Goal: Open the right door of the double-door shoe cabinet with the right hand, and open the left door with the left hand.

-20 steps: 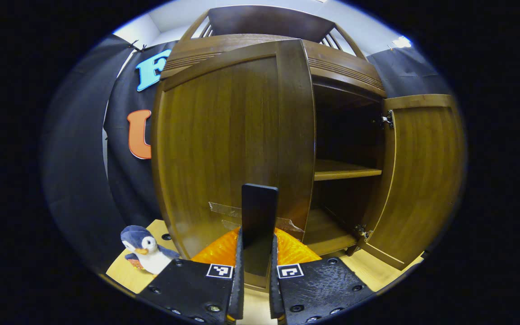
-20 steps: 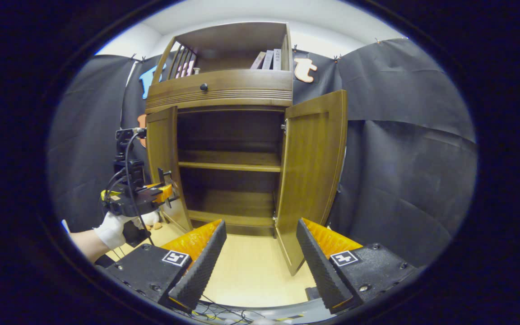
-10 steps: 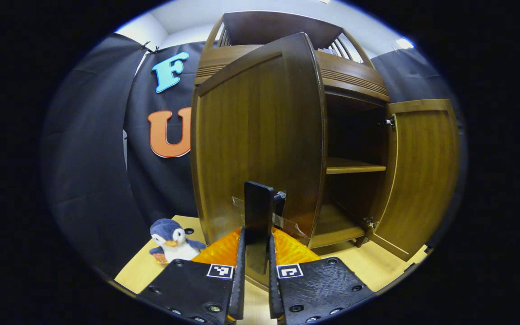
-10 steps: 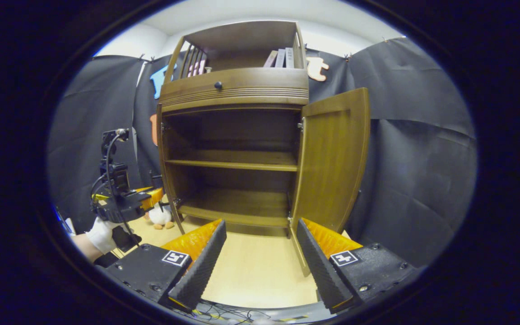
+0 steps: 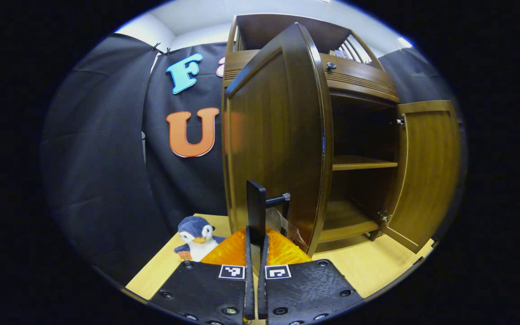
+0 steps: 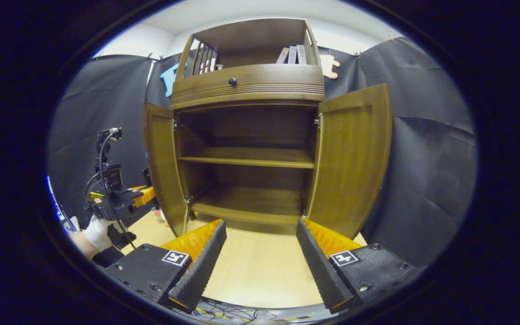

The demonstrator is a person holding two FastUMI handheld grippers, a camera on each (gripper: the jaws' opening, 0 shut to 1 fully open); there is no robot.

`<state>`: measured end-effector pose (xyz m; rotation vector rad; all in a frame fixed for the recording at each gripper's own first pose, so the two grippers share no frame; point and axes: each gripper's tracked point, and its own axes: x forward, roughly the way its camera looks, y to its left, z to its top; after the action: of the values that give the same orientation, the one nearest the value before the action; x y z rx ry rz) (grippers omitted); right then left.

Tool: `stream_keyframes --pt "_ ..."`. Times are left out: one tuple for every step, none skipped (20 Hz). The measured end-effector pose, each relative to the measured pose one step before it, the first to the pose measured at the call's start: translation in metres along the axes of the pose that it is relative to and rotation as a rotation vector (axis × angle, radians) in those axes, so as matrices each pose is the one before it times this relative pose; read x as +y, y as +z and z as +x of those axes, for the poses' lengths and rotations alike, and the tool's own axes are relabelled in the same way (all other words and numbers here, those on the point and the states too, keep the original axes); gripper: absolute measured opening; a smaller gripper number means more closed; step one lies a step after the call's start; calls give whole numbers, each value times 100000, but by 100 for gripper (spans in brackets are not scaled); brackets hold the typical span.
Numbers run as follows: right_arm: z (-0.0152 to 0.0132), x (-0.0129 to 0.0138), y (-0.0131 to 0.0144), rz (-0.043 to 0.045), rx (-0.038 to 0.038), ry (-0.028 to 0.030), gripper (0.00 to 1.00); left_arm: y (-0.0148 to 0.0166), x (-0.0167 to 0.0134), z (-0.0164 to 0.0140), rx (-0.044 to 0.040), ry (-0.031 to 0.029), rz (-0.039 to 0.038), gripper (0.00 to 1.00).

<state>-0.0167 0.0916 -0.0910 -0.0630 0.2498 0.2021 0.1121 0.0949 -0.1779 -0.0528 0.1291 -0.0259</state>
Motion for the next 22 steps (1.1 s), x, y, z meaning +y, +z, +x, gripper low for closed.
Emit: stream_keyframes --pt "57 85 -23 57 92 313 99 -130 603 -143 33 685 -404 2" --pt "35 182 -68 121 185 387 99 -68 743 -528 -195 1150 -773 2" --pt "98 100 19 70 91 317 99 15 644 84 -385 51 -258 0" --pt "14 63 -156 -22 132 172 99 90 717 134 -452 363 -340 0" --pt "43 110 -22 -63 100 285 99 -98 646 15 -468 1 259 0" --pt "85 118 -102 -141 246 254 99 -82 620 29 -348 -334 204 0" --pt "84 100 -97 -170 137 255 99 -48 491 -47 -716 -983 -651 0" --pt "83 98 -241 -336 261 182 99 126 362 -98 -1067 -1284 -569 0" --pt "102 9 -167 -223 349 30 99 59 319 145 -766 -1248 492 0" --pt "140 65 -231 153 532 169 99 18 359 37 -406 -594 1156 0" --pt "89 129 -134 448 455 378 99 -108 525 38 -279 -523 1548 0" --pt "54 101 -141 374 280 296 99 -31 557 61 -386 -61 1163 8" --pt "28 89 -104 34 305 105 99 -50 619 139 37 -168 550 0" --pt "44 -14 -86 6 30 34 99 -28 364 146 -107 -1444 -871 0" --pt "74 0 89 17 -52 41 99 106 258 -37 -486 -1114 -986 0" --pt "51 -30 -6 -79 45 14 99 114 22 8 -471 -1557 -508 0" --pt "51 -59 65 -106 63 -99 99 -117 316 131 -229 -1027 -386 0" --pt "44 -79 -31 -53 76 -134 99 -32 260 -80 -12 -1311 -401 0" --pt "89 -7 65 -29 215 -13 99 -42 382 148 -179 -1487 -333 0" --pt "67 -22 -58 14 254 2 99 19 281 -31 236 -879 19 0" --pt "56 78 -82 -23 233 275 99 -26 312 161 125 -1486 -155 0" --pt "17 50 -1 -167 81 115 99 33 294 45 267 -1160 263 0"
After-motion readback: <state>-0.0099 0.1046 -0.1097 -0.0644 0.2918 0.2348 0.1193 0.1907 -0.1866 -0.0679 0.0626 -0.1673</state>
